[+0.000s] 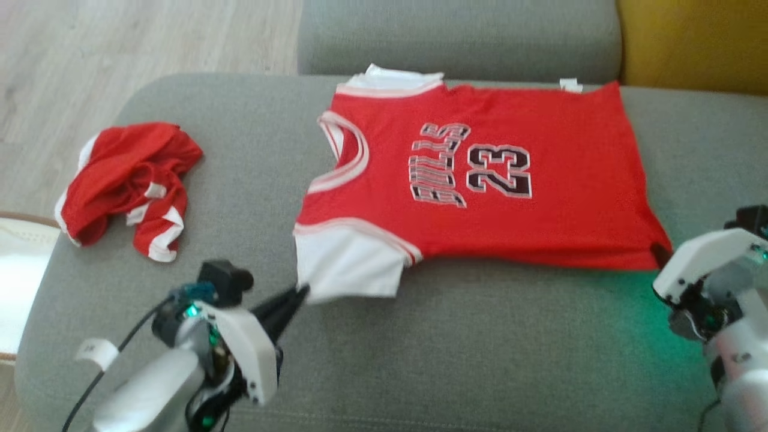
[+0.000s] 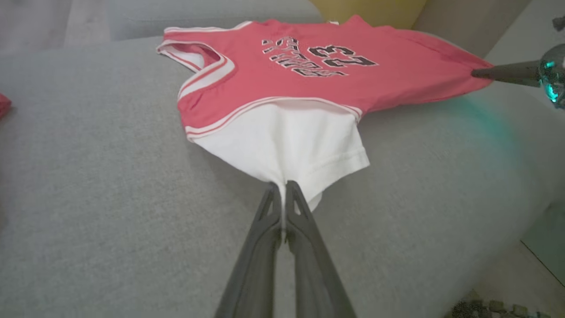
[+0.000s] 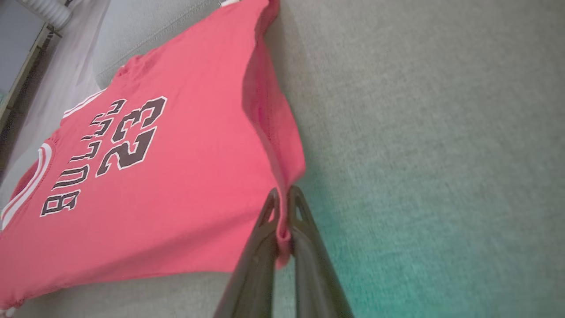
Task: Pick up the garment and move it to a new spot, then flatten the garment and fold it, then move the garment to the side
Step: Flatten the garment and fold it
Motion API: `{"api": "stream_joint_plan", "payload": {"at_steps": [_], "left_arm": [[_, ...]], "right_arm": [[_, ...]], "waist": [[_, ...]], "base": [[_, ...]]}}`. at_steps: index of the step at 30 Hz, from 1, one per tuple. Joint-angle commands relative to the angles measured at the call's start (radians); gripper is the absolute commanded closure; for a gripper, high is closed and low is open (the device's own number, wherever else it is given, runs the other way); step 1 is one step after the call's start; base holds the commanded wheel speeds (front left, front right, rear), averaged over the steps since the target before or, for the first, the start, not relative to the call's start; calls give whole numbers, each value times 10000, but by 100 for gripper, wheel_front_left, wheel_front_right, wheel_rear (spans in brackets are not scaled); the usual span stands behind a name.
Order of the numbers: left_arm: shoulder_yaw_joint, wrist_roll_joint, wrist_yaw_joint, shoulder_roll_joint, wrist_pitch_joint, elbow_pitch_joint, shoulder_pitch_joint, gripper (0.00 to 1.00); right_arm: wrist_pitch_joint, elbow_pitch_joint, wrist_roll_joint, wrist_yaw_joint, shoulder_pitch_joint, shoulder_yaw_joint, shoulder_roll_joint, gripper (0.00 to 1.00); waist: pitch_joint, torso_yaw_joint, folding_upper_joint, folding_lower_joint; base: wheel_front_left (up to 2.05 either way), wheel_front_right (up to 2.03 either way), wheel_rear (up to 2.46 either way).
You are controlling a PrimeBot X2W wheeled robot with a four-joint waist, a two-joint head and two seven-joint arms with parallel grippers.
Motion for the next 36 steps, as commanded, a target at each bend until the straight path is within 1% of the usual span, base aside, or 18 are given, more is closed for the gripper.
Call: {"api": "stream_joint_plan", "payload": {"at_steps": [1,6,10,16,19,25,31,36], "left_arm": [[210,-217,14,541,122,-467,-281,100],[-345,-1230,14,1370,813,-1726,74,100],[-700,-1945,14,2052,1443,-2787,305,100],[-1161,-2692,14,3019,2366,-4218,526,100],[-1177,-2831,19,3336,2550,-4680,551,100],[-975,-2569,186,3456,2458,-4762,190,100],[-882,-2153,143,3356,2464,-4259,-591,100],[-867,-1953,79,3161,2501,-3628,-1380,100]], "right_arm": [[172,-416,234,-7,6,235,-334,100],[1302,-1041,1053,-7,616,490,-673,100],[1965,-1505,1485,-7,1094,567,-926,100],[3194,-2092,1921,-7,1839,503,-1126,100],[3646,-2592,1970,-7,2149,427,-1210,100],[3890,-3160,1542,-7,2039,-198,-1115,100],[4347,-3540,733,-7,1498,-709,-701,100],[4794,-3801,-139,-7,967,-996,-315,100]], "waist": [[-169,13,-1,1],[-462,-37,-1,1],[-694,-89,-1,1],[-914,-148,-1,1],[-907,-197,-1,1],[-747,-369,-1,1],[-472,-520,-1,1],[-172,-628,-1,1]], "base": [[0,0,0],[0,0,0],[0,0,0],[0,0,0],[0,0,0],[0,0,0],[0,0,0],[0,0,0]]}}
